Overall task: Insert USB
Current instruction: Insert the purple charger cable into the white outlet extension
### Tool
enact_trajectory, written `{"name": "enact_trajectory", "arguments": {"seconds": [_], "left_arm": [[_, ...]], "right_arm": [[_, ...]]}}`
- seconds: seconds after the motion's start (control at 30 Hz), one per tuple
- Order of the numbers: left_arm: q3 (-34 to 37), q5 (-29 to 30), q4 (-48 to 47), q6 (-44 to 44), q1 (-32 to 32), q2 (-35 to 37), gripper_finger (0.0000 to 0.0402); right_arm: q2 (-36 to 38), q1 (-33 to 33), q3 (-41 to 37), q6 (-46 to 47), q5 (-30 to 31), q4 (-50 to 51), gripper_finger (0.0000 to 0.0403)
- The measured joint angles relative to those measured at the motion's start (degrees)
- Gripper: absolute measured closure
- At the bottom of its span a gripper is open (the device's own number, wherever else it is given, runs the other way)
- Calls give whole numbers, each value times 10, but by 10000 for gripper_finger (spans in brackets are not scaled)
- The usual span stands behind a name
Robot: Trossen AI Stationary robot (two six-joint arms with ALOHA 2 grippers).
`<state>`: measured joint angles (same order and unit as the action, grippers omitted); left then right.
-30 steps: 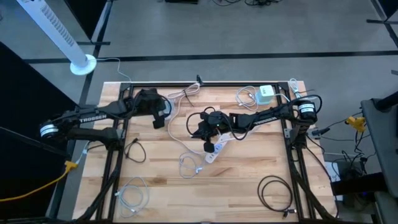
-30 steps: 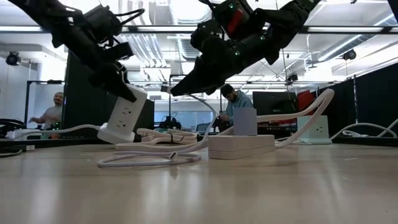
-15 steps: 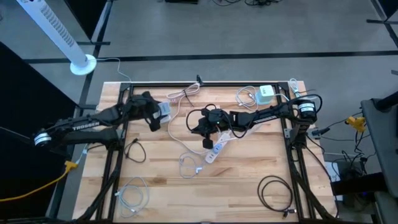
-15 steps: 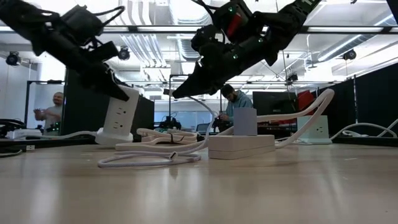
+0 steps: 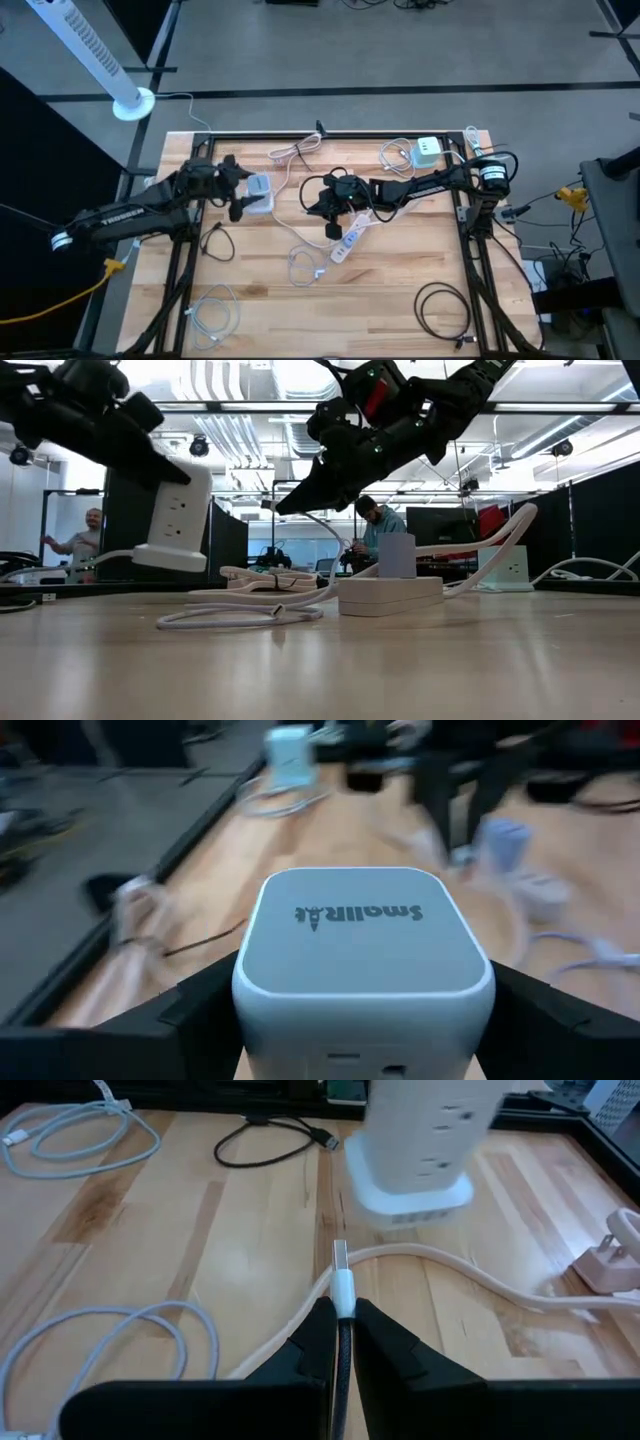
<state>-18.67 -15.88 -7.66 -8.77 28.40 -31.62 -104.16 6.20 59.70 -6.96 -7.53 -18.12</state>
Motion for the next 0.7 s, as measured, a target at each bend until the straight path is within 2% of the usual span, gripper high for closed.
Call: {"name": "enact_trajectory", "arguments": {"seconds": [0.2,0.47,0.7], "left_arm": [[9,-73,14,8,0,-8,106],[10,-198,60,8,-1,-39,106],[10,-245,128,7,-1,-44,106]], "right_arm": [[0,-2,0,-31,-5,11,391],[0,-2,0,-57,-52,18,391],[0,-2,0,-54,-61,18,391]]}}
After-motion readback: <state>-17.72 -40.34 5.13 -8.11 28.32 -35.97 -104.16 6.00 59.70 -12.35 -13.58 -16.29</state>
